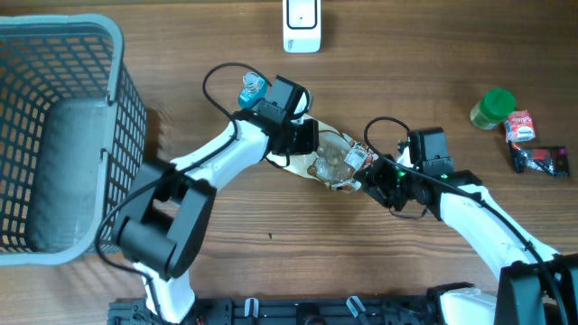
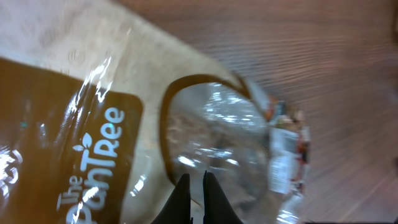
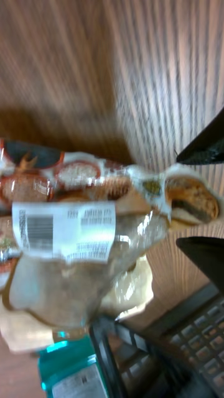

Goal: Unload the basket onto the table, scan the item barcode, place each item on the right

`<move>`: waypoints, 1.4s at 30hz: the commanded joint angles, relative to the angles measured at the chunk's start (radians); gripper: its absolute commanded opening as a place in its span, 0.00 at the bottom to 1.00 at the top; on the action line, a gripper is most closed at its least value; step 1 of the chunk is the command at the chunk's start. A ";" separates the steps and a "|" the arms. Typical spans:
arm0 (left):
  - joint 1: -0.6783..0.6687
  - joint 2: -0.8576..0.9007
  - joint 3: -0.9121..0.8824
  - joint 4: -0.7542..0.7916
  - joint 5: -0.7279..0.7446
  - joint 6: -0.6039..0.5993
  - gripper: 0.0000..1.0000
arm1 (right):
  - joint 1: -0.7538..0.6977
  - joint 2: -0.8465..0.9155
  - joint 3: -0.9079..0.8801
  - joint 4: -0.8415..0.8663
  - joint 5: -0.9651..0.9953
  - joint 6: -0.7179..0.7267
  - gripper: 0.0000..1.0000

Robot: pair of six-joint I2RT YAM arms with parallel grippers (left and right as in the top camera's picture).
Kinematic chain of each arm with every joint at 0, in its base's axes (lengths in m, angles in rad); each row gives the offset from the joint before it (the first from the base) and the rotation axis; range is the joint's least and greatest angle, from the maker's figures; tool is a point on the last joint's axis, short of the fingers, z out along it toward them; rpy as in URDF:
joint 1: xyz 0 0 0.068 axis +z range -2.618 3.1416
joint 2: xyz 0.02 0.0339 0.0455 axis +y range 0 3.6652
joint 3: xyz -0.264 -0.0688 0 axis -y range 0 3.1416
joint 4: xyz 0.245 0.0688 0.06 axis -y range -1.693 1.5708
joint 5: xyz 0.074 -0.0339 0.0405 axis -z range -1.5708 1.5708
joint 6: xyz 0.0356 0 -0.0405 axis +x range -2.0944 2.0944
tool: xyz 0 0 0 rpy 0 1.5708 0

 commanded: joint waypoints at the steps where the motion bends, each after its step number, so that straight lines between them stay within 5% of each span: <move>1: 0.014 0.051 -0.016 0.002 0.024 -0.030 0.04 | -0.003 -0.001 -0.007 0.021 -0.038 0.007 0.30; 7: 0.016 0.055 -0.018 -0.001 0.019 -0.033 0.04 | -0.003 -0.001 -0.007 0.113 -0.070 0.002 0.27; 10: 0.016 0.060 -0.018 0.000 0.019 -0.033 0.04 | -0.003 -0.001 -0.007 0.157 -0.105 0.009 0.39; 14: 0.016 0.065 -0.024 -0.001 0.019 -0.033 0.04 | 0.003 -0.001 -0.007 0.087 -0.051 0.050 0.43; 15: 0.016 0.065 -0.026 -0.001 0.019 -0.033 0.04 | 0.007 -0.001 -0.007 0.075 -0.028 0.056 0.40; 17: 0.016 0.065 -0.032 -0.001 0.018 -0.033 0.04 | 0.027 -0.001 -0.007 0.093 0.017 0.055 0.11; 18: 0.016 0.065 -0.035 0.000 0.018 -0.033 0.04 | 0.044 -0.001 -0.007 0.126 0.019 0.054 0.05; 22: 0.016 0.065 -0.043 0.001 0.011 -0.033 0.04 | 0.138 0.006 -0.007 0.314 0.066 0.069 0.05; 33: 0.016 0.065 -0.043 -0.013 0.011 -0.037 0.04 | 0.226 0.246 -0.007 0.333 0.105 0.134 0.05; 42: 0.016 0.065 -0.043 -0.022 0.011 -0.037 0.04 | 0.224 0.269 -0.007 0.116 0.114 0.193 0.05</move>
